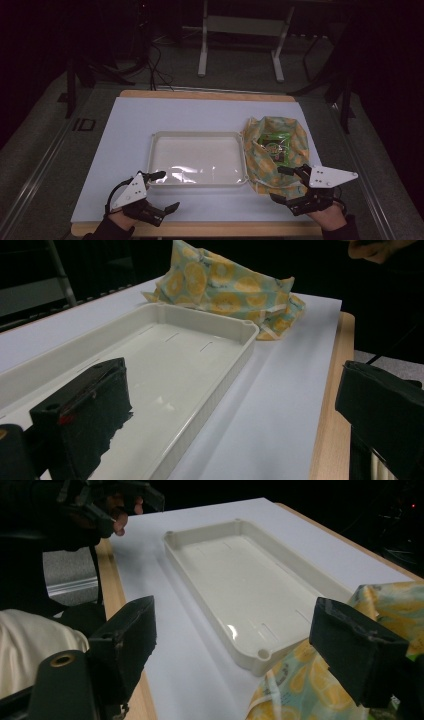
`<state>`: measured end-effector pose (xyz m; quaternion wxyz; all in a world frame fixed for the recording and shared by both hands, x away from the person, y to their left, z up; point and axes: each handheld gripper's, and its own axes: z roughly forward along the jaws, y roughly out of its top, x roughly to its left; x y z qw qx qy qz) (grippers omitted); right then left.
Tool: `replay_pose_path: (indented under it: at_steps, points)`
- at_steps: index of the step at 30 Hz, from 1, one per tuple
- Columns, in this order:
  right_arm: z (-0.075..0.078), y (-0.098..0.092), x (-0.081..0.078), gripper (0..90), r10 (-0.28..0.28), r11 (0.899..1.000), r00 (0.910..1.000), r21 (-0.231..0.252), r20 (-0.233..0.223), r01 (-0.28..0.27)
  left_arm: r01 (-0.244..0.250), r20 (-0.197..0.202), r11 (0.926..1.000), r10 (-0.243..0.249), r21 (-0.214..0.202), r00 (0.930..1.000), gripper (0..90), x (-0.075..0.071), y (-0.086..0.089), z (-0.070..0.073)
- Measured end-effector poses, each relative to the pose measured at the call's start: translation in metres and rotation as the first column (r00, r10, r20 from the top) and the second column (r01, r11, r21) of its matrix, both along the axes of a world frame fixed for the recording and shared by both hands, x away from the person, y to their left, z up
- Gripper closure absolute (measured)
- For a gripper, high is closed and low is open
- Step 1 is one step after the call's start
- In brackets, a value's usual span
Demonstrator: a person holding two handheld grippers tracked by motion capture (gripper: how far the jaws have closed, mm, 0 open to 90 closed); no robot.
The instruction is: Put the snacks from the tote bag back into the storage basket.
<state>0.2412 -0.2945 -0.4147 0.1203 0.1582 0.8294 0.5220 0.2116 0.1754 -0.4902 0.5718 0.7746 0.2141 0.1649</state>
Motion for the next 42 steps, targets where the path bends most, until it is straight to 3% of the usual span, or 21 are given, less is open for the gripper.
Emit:
replay_pose_path:
  at_steps: [11,23,29,32,33,35,36,37,38,39,41,42]
  points:
    - [0.014,-0.002,0.010,18.7,-0.028,1.000,0.9990,0.013,0.035,0.028,0.003,-0.004,1.0000,-0.003,-0.003,1.0000,1.7,0.000,0.000,0.000]
    - [0.023,-0.012,0.022,19.1,-0.118,0.993,0.9913,0.037,0.058,0.116,0.007,-0.012,1.0000,-0.007,-0.004,0.9999,1.6,0.000,-0.001,-0.001]
    - [0.025,-0.018,0.031,19.1,-0.209,0.977,0.9762,0.042,0.057,0.207,0.008,-0.014,1.0000,-0.008,-0.003,0.9999,1.7,0.001,-0.001,-0.001]
    - [0.026,-0.021,0.036,19.1,-0.253,0.967,0.9659,0.049,0.055,0.251,0.009,-0.014,1.0000,-0.009,-0.003,0.9999,1.7,0.001,-0.001,-0.001]
    - [0.026,-0.022,0.038,19.1,-0.283,0.959,0.9574,0.051,0.056,0.280,0.009,-0.015,1.0000,-0.009,-0.004,0.9998,1.6,0.001,-0.001,0.000]
    - [0.026,-0.023,0.041,19.1,-0.281,0.959,0.9584,0.057,0.050,0.278,0.009,-0.016,1.0000,-0.009,-0.004,0.9998,1.7,0.001,-0.001,0.000]
    - [0.026,-0.024,0.043,19.1,-0.303,0.952,0.9515,0.055,0.052,0.300,0.009,-0.016,1.0000,-0.009,-0.002,0.9998,1.7,0.001,-0.001,0.000]
    - [0.026,-0.025,0.045,19.1,-0.307,0.951,0.9509,0.057,0.043,0.304,0.009,-0.017,1.0000,-0.009,-0.002,0.9998,1.7,0.001,-0.001,-0.001]
    - [0.024,-0.025,0.049,19.1,-0.339,0.940,0.9396,0.050,0.045,0.337,0.009,-0.018,1.0000,-0.009,-0.003,0.9998,1.7,0.001,-0.001,0.000]
    - [0.024,-0.025,0.049,19.1,-0.339,0.940,0.9396,0.050,0.045,0.337,0.009,-0.018,1.0000,-0.010,-0.003,0.9998,1.7,0.001,-0.001,0.000]
    - [0.022,-0.028,0.055,19.3,-0.375,0.927,0.9259,0.047,0.047,0.373,0.010,-0.020,0.9999,-0.010,-0.004,0.9998,1.7,0.001,-0.001,0.000]
    - [0.021,-0.029,0.057,19.4,-0.382,0.924,0.9234,0.050,0.036,0.380,0.010,-0.020,0.9999,-0.010,-0.003,0.9998,1.6,0.001,-0.001,0.000]
